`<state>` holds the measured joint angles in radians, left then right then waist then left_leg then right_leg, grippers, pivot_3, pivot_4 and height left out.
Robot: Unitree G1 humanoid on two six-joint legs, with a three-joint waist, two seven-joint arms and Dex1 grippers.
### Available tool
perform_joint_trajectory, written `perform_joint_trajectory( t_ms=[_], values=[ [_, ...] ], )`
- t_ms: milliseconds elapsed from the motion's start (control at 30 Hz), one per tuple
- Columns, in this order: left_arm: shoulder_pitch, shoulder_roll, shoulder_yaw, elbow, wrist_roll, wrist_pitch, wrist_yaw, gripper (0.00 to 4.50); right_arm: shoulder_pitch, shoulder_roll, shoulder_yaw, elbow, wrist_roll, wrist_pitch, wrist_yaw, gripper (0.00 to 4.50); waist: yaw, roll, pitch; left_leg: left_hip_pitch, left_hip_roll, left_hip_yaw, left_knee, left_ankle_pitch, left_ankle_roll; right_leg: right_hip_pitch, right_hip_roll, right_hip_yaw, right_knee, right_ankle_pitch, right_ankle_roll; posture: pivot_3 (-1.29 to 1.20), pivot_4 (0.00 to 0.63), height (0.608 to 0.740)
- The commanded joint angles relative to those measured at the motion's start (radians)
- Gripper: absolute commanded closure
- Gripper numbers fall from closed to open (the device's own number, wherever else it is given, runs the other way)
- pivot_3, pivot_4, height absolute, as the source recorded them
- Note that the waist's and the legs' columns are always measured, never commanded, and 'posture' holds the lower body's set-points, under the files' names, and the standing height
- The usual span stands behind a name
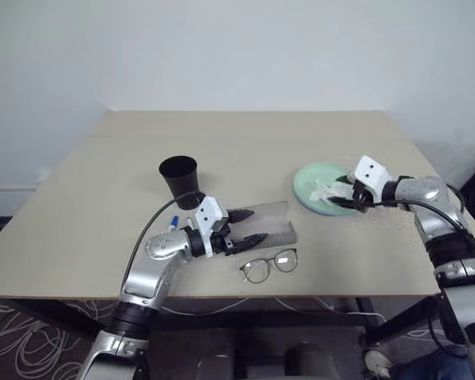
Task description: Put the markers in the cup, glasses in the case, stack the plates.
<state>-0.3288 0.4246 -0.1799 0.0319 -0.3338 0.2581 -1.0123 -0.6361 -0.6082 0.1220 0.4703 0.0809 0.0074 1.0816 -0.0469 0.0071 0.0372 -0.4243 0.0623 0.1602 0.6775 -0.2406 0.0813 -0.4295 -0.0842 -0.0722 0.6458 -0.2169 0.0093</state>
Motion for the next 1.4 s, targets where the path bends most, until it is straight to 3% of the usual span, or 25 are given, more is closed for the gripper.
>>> perform_joint_trajectory(
  t_ms=[33, 233, 667, 1233, 1333, 1400],
  values=[
    [-0.064, 0.049, -0.031, -0.009, -0.031, 0.072, -0.116, 1.01, 0.072, 0.0, -0.055, -0.197, 0.122, 0.039, 0.05, 1.54, 0.0, 0.0, 0.0, 0.0, 0.0, 0.0, 0.0, 0.0, 0.0, 0.0, 0.0, 0.0, 0.0, 0.0, 0.0, 0.0, 0.0, 0.74],
    [-0.193, 0.119, -0.111, 0.065, 0.02, 0.135, -0.258, 1.01, 0.185, 0.015, -0.041, -0.347, 0.215, 0.096, 0.113, 1.54, 0.001, 0.0, 0.0, 0.0, 0.0, -0.001, 0.002, -0.001, 0.001, 0.001, -0.001, 0.0, 0.0, -0.001, -0.002, 0.0, 0.0, 0.74],
    [-0.375, 0.053, -0.297, 0.264, 0.194, 0.069, -0.38, 1.01, 0.231, 0.082, -0.021, -0.341, 0.205, 0.053, 0.087, 1.54, 0.002, 0.0, 0.0, -0.002, 0.0, -0.002, 0.003, 0.0, 0.002, 0.0, 0.0, -0.001, 0.0, 0.0, -0.002, 0.0, 0.0, 0.74],
    [-0.452, -0.033, -0.324, 0.425, 0.265, 0.021, -0.433, 1.01, 0.237, 0.112, -0.018, -0.309, 0.152, 0.001, -0.011, 1.54, 0.003, 0.0, 0.0, -0.004, 0.0, -0.004, 0.007, -0.003, 0.008, 0.0, -0.001, -0.002, 0.0, 0.0, -0.002, 0.0, 0.0, 0.74],
    [-0.454, -0.043, -0.324, 0.432, 0.274, 0.02, -0.438, 1.63, 0.235, 0.113, -0.016, -0.305, 0.148, -0.005, -0.016, 1.5, 0.003, 0.0, 0.0, -0.004, 0.0, -0.004, 0.007, -0.003, 0.009, 0.0, -0.001, -0.001, 0.0, 0.0, -0.001, 0.0, 0.0, 0.74],
    [-0.454, -0.05, -0.32, 0.43, 0.272, 0.028, -0.443, 2.28, 0.237, 0.112, -0.015, -0.305, 0.147, -0.008, -0.018, 1.5, 0.003, 0.0, 0.0, -0.004, 0.0, -0.004, 0.006, -0.003, 0.009, 0.0, -0.001, -0.001, 0.0, 0.0, -0.001, 0.0, 0.0, 0.74]
  ],
)
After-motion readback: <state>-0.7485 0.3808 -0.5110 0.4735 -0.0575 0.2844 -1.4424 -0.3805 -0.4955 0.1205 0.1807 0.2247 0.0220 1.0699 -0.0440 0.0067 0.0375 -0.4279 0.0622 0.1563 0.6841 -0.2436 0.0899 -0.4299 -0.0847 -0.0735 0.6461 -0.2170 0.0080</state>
